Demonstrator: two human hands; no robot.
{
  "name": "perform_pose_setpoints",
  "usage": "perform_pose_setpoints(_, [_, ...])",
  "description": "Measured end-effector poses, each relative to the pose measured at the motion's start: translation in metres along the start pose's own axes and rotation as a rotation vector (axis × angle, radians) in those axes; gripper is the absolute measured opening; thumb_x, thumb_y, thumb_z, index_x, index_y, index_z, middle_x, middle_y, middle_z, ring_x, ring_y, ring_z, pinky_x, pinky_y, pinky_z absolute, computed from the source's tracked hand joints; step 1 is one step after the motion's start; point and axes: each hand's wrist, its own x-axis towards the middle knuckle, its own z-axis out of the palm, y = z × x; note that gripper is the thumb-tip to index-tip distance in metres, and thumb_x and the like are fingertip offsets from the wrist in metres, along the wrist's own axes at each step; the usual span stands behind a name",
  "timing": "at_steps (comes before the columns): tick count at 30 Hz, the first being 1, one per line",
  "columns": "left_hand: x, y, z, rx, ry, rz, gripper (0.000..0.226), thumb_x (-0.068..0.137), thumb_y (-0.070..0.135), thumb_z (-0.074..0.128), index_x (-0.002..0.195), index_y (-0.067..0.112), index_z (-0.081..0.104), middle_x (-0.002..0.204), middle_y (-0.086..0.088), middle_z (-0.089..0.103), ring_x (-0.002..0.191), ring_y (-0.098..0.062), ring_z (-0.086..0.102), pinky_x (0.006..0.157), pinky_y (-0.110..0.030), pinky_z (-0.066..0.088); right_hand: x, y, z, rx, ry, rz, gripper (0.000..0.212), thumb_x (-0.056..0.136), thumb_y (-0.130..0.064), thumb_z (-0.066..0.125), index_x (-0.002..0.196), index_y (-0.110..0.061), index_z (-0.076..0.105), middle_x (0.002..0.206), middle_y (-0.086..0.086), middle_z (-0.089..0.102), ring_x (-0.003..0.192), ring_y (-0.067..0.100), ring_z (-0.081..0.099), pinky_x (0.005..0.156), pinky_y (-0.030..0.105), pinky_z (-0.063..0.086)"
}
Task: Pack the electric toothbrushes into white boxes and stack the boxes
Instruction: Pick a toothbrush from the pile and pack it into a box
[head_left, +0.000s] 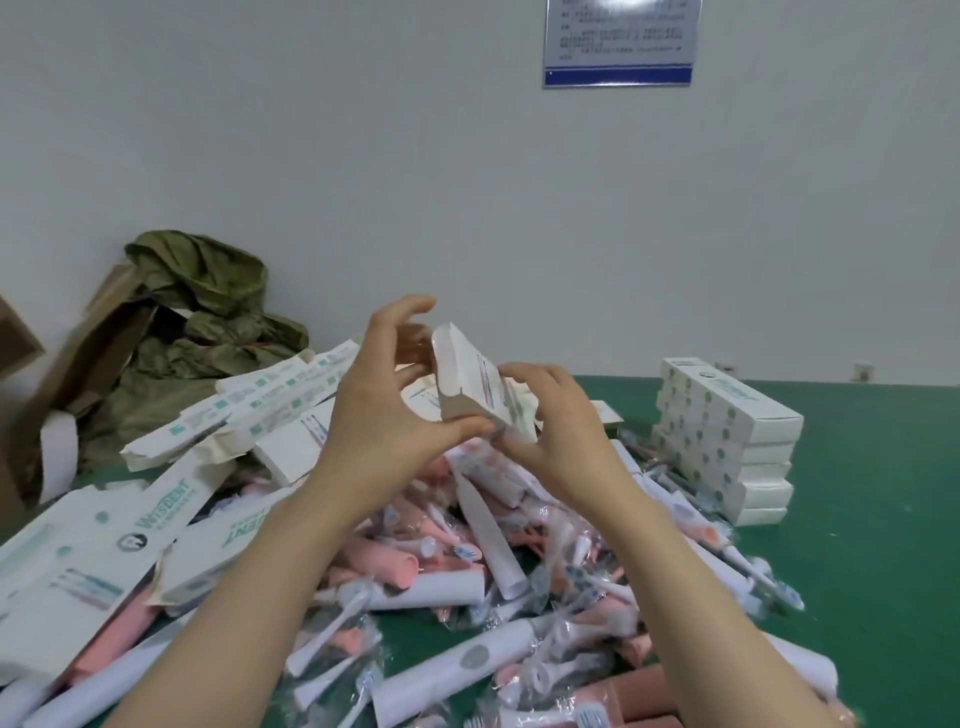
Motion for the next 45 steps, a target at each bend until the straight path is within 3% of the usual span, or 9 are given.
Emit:
perform_pose_setpoints(7, [0.003,0.027,-0.001,0.043,-0.198,0.141,0.051,0.065,0.016,0.076,0.11,0.031,0.058,0.111,0.008,0.056,0.11,-0.013,0.056,0.099,-0.027,0.044,0.0,-0.03,0.002,0.208,-0.019,-0.025,0.02,0.073,-0.019,0.059,0.083,-0.033,0.05,0.067,-0.027,0.054,0.073,-0.022,0.049,0.062,0.0,0.036])
perform_pose_setpoints(11, [0.001,0.025,0.0,0.101,-0.362,0.138,0.046,0.07,0.02,0.072,0.111,0.033,0.054,0.111,0.017,0.057,0.112,-0.014,0.054,0.096,-0.031,0.044,-0.006,-0.028,-0.006,0.209,-0.096,0.007,0.045,0.077,0.004,0.053,0.074,-0.037,0.038,0.055,-0.02,0.051,0.065,-0.026,0.045,0.059,-0.003,0.033])
perform_pose_setpoints(14, [-0.002,0.021,0.012,0.041,-0.244,0.101,0.04,0.066,0.024,0.071,0.101,0.037,0.055,0.101,0.016,0.055,0.1,-0.012,0.057,0.087,-0.03,0.048,-0.002,-0.029,-0.01,0.189,-0.196,0.009,0.047,0.078,0.011,0.05,0.07,-0.033,0.034,0.053,-0.032,0.052,0.057,-0.023,0.045,0.053,-0.001,0.034])
perform_pose_setpoints(19, [-0.007,0.017,0.039,0.0,-0.018,0.015,0.034,0.06,0.021,0.07,0.084,0.037,0.053,0.093,0.012,0.045,0.078,-0.003,0.052,0.071,-0.009,0.04,0.008,-0.027,-0.028,0.125,-0.257,0.055,0.046,0.079,0.014,0.042,0.072,-0.031,0.045,0.063,-0.015,0.051,0.065,-0.004,0.051,0.055,0.008,0.036])
perform_pose_setpoints(23, [-0.006,0.014,0.047,0.035,0.073,-0.01,0.032,0.063,0.017,0.073,0.083,0.033,0.054,0.093,0.012,0.043,0.074,0.0,0.053,0.068,-0.003,0.038,0.014,-0.027,-0.048,0.67,-0.075,0.223,0.024,0.099,-0.016,0.043,0.109,-0.018,0.065,0.095,-0.004,0.072,0.089,0.01,0.068,0.079,0.026,0.052])
perform_pose_setpoints(26, [-0.002,0.013,0.051,0.06,0.12,-0.041,0.041,0.068,0.01,0.076,0.086,0.039,0.053,0.095,0.014,0.043,0.079,0.001,0.053,0.071,-0.002,0.037,0.015,-0.031,-0.05,0.817,-0.099,0.187,0.035,0.102,-0.037,0.032,0.114,-0.027,0.064,0.106,-0.002,0.072,0.1,0.014,0.067,0.089,0.028,0.053])
perform_pose_setpoints(33, [-0.007,-0.001,0.054,0.113,0.174,-0.073,0.072,0.064,0.023,0.085,0.124,0.029,0.046,0.109,0.017,0.047,0.105,0.0,0.047,0.085,-0.008,0.038,0.011,-0.041,-0.037,0.495,0.065,0.032,0.033,0.098,-0.012,0.048,0.117,-0.034,0.064,0.085,-0.004,0.07,0.075,0.016,0.059,0.073,0.031,0.05])
perform_pose_setpoints(37, [-0.012,-0.01,0.054,0.198,0.232,-0.044,0.062,0.066,0.018,0.085,0.122,0.017,0.058,0.103,0.016,0.05,0.095,0.012,0.047,0.078,0.001,0.033,0.009,-0.038,-0.029,0.348,0.049,-0.035,0.034,0.096,-0.01,0.051,0.126,-0.023,0.061,0.092,-0.02,0.065,0.07,-0.012,0.057,0.063,0.005,0.041])
perform_pose_setpoints(45, [-0.01,-0.006,0.056,0.213,0.347,0.032,0.052,0.067,0.011,0.083,0.116,0.008,0.065,0.099,0.002,0.058,0.09,0.024,0.045,0.076,0.003,0.033,0.006,-0.039,-0.009,0.044,0.298,-0.28,0.039,0.091,0.002,0.047,0.13,0.001,0.053,0.127,0.014,0.061,0.116,0.013,0.054,0.099,0.016,0.04])
